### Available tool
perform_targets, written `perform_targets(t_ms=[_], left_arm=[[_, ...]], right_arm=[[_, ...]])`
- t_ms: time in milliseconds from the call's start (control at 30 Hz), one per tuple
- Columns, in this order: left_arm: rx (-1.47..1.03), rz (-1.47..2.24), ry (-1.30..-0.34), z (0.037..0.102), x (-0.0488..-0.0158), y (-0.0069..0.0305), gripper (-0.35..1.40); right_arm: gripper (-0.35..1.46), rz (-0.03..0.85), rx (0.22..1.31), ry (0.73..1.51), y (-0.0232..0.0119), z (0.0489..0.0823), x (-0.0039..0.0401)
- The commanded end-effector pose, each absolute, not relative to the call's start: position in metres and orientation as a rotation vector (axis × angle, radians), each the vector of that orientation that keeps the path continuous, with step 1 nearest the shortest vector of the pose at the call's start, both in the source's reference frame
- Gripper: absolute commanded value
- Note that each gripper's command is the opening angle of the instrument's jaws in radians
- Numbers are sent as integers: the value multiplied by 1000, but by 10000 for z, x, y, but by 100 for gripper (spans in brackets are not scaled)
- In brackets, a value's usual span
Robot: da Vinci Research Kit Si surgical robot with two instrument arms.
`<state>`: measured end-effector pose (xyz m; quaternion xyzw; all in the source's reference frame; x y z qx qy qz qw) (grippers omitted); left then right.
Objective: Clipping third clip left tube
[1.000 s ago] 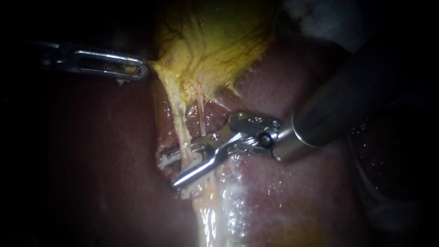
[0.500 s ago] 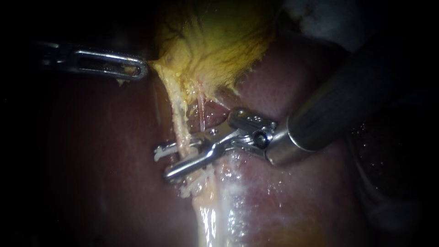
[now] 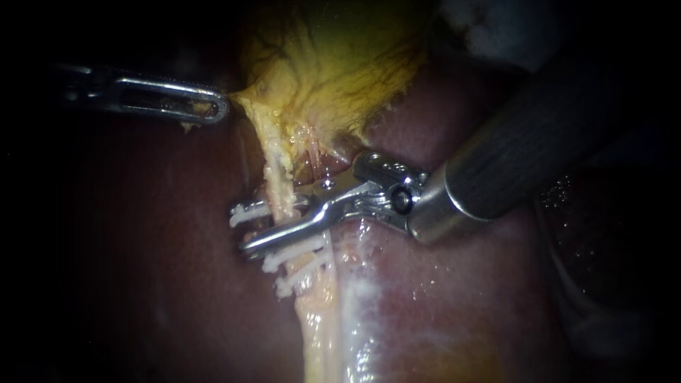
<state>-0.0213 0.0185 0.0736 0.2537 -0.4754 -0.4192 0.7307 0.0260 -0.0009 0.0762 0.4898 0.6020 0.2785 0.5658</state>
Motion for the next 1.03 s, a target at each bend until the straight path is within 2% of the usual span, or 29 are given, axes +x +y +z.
perform_targets(t_ms=[33,133,300,400,467,1033], left_arm=[[558,-923,-1047,736,-214,184,-35],[558,-923,-1047,737,-214,184,-35],[558,-923,-1047,737,-214,185,-35],[558,-922,-1047,737,-214,184,-35],[558,-923,-1047,737,-214,184,-35],[558,-922,-1047,738,-214,184,-35]], right_arm=[[30,653,1167,1404,-9,764,260],[10,668,1183,1387,-8,764,260],[-9,681,1176,1391,-7,765,262],[-35,702,1177,1386,-6,766,263],[-35,739,1219,1345,-5,768,265],[-35,734,1220,1344,-3,772,266]])
